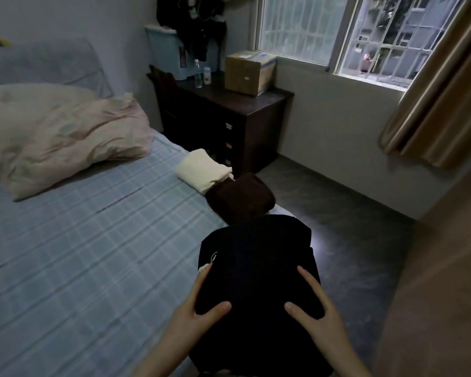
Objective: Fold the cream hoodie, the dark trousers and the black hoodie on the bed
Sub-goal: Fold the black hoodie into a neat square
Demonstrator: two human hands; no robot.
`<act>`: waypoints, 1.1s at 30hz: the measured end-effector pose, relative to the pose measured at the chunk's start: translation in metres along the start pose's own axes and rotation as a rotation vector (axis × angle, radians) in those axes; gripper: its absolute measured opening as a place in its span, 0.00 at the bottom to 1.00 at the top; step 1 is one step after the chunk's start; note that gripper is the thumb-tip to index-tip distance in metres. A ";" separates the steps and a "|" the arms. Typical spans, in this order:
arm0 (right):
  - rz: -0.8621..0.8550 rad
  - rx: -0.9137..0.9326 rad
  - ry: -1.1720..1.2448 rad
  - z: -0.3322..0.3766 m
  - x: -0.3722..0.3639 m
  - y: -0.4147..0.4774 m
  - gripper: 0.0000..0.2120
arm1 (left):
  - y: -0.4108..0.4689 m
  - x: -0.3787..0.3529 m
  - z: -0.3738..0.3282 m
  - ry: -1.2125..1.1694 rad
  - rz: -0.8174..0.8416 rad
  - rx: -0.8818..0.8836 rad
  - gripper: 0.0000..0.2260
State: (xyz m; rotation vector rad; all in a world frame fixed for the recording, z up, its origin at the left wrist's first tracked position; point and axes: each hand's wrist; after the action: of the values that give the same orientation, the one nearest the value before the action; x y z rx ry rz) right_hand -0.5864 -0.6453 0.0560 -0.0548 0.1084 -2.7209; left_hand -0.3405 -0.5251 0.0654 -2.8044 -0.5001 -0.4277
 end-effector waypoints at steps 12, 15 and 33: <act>0.127 -0.079 -0.029 -0.018 0.090 0.164 0.33 | 0.135 -0.076 -0.030 -0.025 -0.061 0.071 0.38; 0.152 -0.099 -0.053 -0.017 0.092 0.219 0.33 | 0.183 -0.080 -0.026 -0.040 -0.084 0.102 0.39; 0.700 -0.062 -0.198 -0.016 -0.044 0.495 0.31 | 0.330 -0.025 0.008 -0.162 -0.598 0.324 0.40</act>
State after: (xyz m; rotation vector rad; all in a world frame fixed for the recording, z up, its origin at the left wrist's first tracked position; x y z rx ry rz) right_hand -0.3471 -1.0775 -0.0024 -0.2530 0.1260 -2.0007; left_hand -0.2383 -0.8292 -0.0161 -2.3456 -1.3228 -0.2007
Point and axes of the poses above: each hand's wrist, its own y-axis towards the middle knuckle, its own x-axis out of the back of the hand, z = x × y, and after that the axes turned 8 degrees about y, right-handed
